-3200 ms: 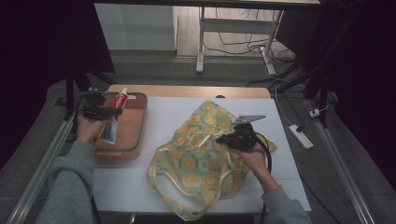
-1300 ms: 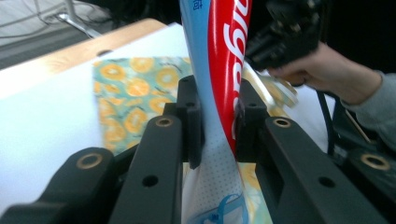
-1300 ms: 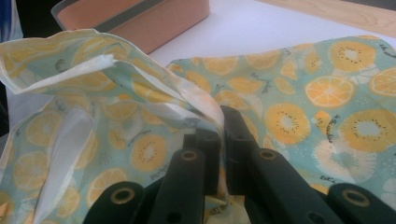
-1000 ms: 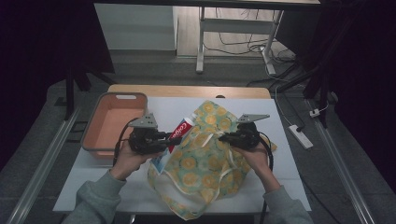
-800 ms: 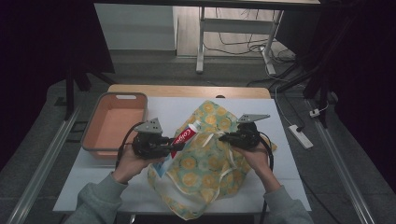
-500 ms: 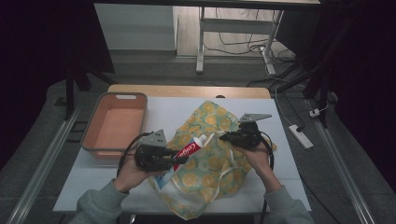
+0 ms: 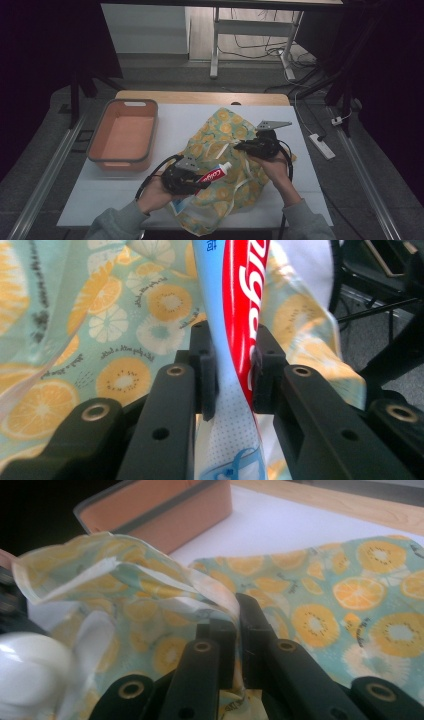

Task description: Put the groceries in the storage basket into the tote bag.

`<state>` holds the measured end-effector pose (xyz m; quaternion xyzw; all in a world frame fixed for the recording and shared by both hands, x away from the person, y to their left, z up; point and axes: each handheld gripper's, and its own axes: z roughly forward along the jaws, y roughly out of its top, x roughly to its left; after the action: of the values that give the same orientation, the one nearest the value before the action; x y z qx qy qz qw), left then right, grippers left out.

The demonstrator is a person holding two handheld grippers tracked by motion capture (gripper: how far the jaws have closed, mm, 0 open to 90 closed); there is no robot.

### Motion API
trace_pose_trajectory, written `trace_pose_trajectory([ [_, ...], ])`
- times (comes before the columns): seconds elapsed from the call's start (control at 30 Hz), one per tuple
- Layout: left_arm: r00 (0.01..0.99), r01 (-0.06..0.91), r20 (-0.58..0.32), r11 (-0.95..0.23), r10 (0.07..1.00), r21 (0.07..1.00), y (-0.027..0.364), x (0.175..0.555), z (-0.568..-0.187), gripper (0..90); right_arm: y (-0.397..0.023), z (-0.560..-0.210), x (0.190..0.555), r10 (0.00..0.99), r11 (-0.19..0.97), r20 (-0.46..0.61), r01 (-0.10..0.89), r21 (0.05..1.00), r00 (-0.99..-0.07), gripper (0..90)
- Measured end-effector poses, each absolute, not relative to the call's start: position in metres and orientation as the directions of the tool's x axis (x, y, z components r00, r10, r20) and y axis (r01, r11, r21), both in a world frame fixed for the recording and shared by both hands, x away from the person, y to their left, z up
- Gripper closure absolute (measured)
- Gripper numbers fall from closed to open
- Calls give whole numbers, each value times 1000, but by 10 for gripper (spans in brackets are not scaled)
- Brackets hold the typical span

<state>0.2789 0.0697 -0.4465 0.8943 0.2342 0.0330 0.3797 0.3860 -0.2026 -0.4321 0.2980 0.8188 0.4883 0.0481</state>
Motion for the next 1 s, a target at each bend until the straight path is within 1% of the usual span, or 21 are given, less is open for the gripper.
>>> trace_pose_trajectory([
  [0.1,877,412,-111,-612,468,675,60,287,-451,759,-202,-428,383,523,330,222,436,837,-823,864],
  [0.17,873,426,-125,-615,471,663,55,292,-455,759,-201,-424,381,517,322,219,425,846,-827,863],
  [0.27,873,428,-116,-630,473,648,49,295,-459,759,-200,-418,376,506,309,212,405,860,-836,864],
  [0.47,865,446,-125,-630,486,636,43,307,-464,759,-197,-409,370,477,285,224,390,875,-850,864],
  [0.63,846,470,-133,-603,517,645,35,323,-464,758,-193,-405,365,463,281,222,379,882,-858,863],
  [0.87,820,504,-134,-590,557,631,23,341,-474,757,-192,-402,362,450,267,226,372,889,-864,864],
  [1.0,796,528,-152,-549,586,648,21,352,-477,757,-191,-401,361,442,264,230,371,891,-867,864],
])
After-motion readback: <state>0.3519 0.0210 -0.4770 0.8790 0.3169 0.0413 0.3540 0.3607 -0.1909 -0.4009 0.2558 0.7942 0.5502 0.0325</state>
